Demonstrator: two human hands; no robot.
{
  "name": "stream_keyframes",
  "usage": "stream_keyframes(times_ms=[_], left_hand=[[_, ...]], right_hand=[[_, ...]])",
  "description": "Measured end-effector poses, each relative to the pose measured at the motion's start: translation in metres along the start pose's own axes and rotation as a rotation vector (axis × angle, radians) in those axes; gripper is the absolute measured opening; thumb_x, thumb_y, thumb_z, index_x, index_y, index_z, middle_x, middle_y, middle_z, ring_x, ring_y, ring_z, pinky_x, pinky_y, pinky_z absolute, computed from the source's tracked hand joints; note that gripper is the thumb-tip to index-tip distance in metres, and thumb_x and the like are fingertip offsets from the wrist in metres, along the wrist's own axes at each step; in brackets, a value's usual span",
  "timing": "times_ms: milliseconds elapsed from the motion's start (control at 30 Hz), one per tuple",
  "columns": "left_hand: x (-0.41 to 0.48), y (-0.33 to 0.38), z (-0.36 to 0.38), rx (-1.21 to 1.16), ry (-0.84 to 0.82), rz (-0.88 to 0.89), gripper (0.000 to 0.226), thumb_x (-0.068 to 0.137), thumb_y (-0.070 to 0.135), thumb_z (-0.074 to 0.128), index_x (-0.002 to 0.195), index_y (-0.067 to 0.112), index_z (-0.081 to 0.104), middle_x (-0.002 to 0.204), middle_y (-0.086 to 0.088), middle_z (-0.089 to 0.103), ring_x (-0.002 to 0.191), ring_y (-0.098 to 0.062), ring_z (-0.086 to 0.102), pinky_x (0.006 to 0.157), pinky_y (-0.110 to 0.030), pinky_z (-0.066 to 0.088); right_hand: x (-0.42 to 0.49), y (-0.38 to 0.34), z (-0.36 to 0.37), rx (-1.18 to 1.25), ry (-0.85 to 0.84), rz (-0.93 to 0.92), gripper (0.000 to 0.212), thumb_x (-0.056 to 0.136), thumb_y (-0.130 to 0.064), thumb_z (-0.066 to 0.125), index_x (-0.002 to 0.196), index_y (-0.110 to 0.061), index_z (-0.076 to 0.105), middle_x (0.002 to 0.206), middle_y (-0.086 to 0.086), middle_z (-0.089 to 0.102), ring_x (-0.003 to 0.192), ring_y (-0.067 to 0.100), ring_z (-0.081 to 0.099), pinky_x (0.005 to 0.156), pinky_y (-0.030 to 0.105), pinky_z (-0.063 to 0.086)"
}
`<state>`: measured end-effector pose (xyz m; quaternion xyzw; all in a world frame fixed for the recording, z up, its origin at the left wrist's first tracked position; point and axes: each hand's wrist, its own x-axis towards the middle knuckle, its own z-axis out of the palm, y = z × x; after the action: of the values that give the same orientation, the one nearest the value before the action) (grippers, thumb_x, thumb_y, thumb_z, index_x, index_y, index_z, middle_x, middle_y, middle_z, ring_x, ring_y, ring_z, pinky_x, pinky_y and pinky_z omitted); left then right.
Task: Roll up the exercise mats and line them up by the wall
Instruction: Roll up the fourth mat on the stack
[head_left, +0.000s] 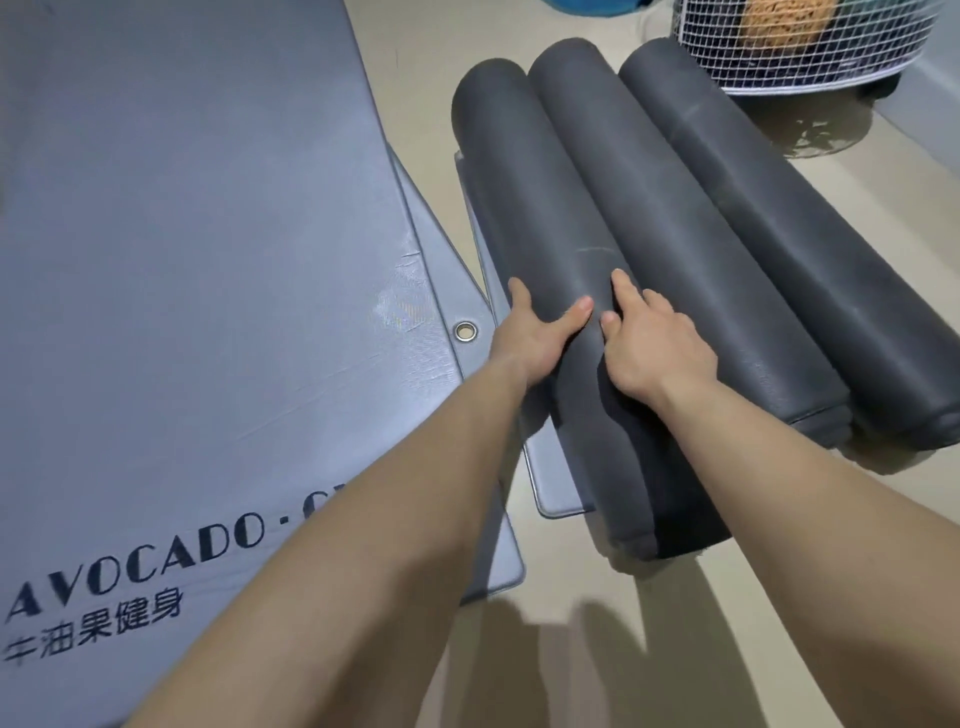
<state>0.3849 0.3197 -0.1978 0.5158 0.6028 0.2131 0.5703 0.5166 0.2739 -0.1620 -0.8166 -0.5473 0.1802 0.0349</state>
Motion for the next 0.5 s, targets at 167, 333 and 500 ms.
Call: stream_keyframes(times_ms=[167, 333, 500], left_hand=[[-0.079, -0.053, -0.07, 0.466, 0.063, 0.06, 0.08, 0.096, 0.058, 0.058, 0.162, 0.029, 0.023, 0.144, -0.003, 0.059, 0.132, -0.028, 0.054, 0.105, -0.043, 0.046], [-0.188, -0.158, -0.168, 0.788, 0.087, -0.1, 0.074, 0.094, 0.053, 0.06, 0.158, 0.026, 0.032, 0.155, 0.0, 0.044, 0.141, -0.025, 0.04, 0.108, -0.039, 0.041], [-0.273, -0.251, -0.239, 1.065, 0.06, -0.183, 0.089, 0.086, 0.059, 0.065, 0.16, 0.035, 0.02, 0.171, 0.0, 0.008, 0.155, -0.03, 0.005, 0.121, -0.042, 0.026]], right_hand=[[-0.064, -0.037, 0.033, -0.151, 0.374, -0.304, 0.044, 0.085, -0.017, 0.069, 0.128, -0.013, 0.064, 0.128, 0.016, 0.06, 0.109, 0.041, 0.055, 0.088, 0.05, 0.046], [-0.152, -0.095, 0.104, -0.137, -0.173, -0.533, 0.043, 0.1, -0.035, 0.054, 0.142, -0.025, 0.056, 0.152, 0.002, 0.044, 0.131, 0.031, 0.045, 0.098, 0.041, 0.043], [-0.218, -0.132, 0.153, -0.28, -0.365, -0.654, 0.056, 0.088, -0.057, 0.062, 0.135, -0.028, 0.051, 0.145, -0.002, 0.04, 0.124, 0.028, 0.041, 0.091, 0.039, 0.042]])
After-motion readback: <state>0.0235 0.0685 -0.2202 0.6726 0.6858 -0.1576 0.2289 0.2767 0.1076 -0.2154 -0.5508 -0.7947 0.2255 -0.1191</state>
